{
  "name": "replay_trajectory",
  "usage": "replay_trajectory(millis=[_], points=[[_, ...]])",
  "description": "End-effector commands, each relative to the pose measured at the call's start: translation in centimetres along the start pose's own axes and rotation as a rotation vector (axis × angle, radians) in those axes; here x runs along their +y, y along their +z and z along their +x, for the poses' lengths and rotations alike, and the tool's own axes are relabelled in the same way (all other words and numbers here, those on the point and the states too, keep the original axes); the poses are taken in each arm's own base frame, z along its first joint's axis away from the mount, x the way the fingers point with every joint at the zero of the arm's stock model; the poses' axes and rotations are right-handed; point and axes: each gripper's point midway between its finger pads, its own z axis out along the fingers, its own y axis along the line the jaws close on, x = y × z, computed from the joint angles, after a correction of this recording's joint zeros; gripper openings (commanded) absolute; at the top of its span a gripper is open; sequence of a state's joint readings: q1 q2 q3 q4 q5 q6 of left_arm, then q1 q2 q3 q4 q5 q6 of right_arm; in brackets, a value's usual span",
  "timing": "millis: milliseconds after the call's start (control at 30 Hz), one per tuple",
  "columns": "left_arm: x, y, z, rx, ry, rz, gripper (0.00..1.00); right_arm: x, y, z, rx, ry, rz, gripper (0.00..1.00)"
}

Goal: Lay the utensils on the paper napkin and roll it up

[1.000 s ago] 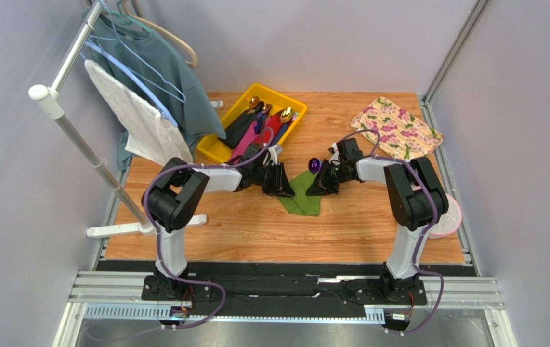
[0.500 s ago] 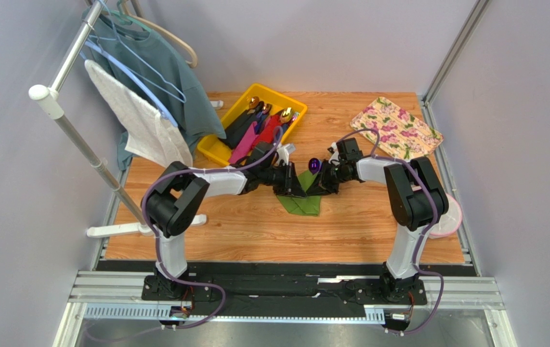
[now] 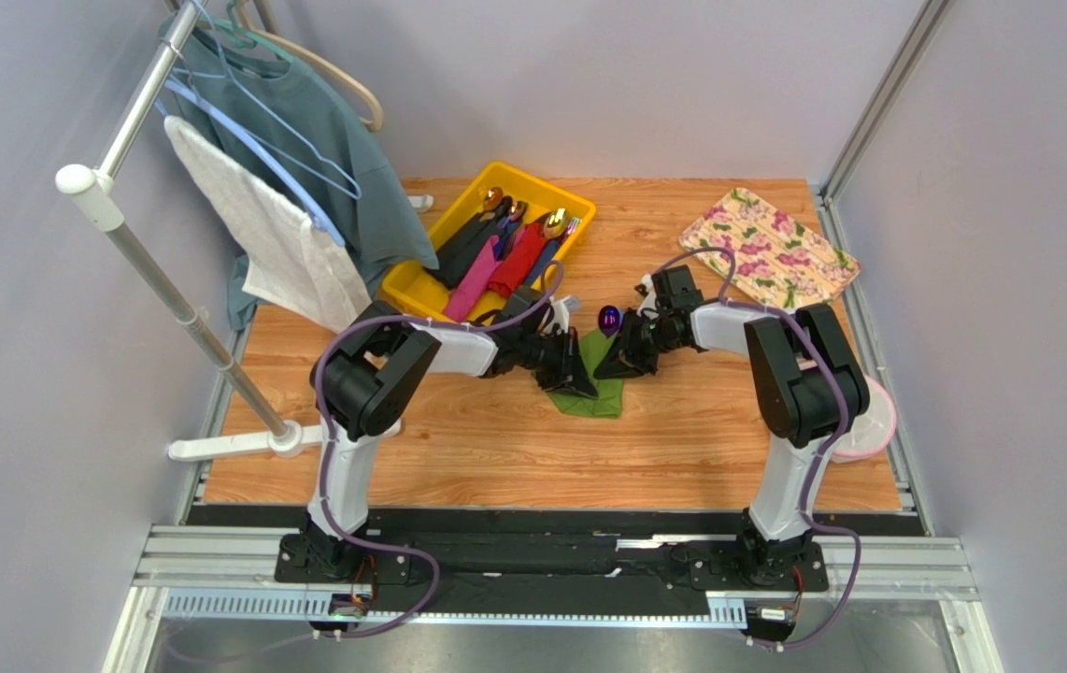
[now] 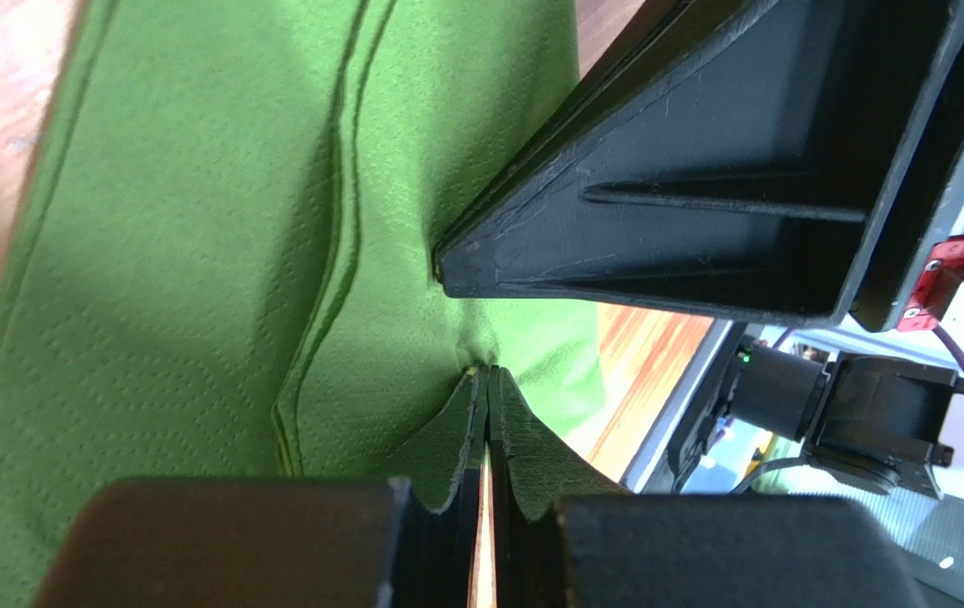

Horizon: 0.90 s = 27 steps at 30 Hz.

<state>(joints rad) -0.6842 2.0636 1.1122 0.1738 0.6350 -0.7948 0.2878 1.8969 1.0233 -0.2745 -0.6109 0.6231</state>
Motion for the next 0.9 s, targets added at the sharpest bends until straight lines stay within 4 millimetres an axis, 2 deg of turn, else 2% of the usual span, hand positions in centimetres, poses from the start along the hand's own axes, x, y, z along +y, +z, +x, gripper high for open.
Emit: replay_trajectory(millis=[0,133,233,500,733,867], points=[[3.0,0.5,0.3,0.013,0.015,-0.126,0.03,1.4,-1.7,-2.6,-0.084,-0.087,0.031,0.14],[3.7,0.6,0.4,0.016,0.021,-0.156,0.00,3.7,-3.9,-4.2,-0.137,-0.146,0.013,0.17],[3.5,0.5,0.1,0.012,0.028,-0.153,0.00,3.9,-4.1,-4.5,-0.160,-0.179,0.035,0.17],[3.2,0.3,-0.1,0.007,0.049,-0.148,0.01,2.0,-2.0,-4.0,-0.123,-0.177,0.103,0.13],[3.1,0.0,0.0,0.010,0.069,-0.145,0.04,-0.8,0.5,-4.0,-0.098,-0.146,0.159,0.10],[1.4,-0.5,-0.5,-0.017,0.099,-0.084,0.11,-2.7,1.3,-3.6,-0.078,-0.155,0.204,0.09]])
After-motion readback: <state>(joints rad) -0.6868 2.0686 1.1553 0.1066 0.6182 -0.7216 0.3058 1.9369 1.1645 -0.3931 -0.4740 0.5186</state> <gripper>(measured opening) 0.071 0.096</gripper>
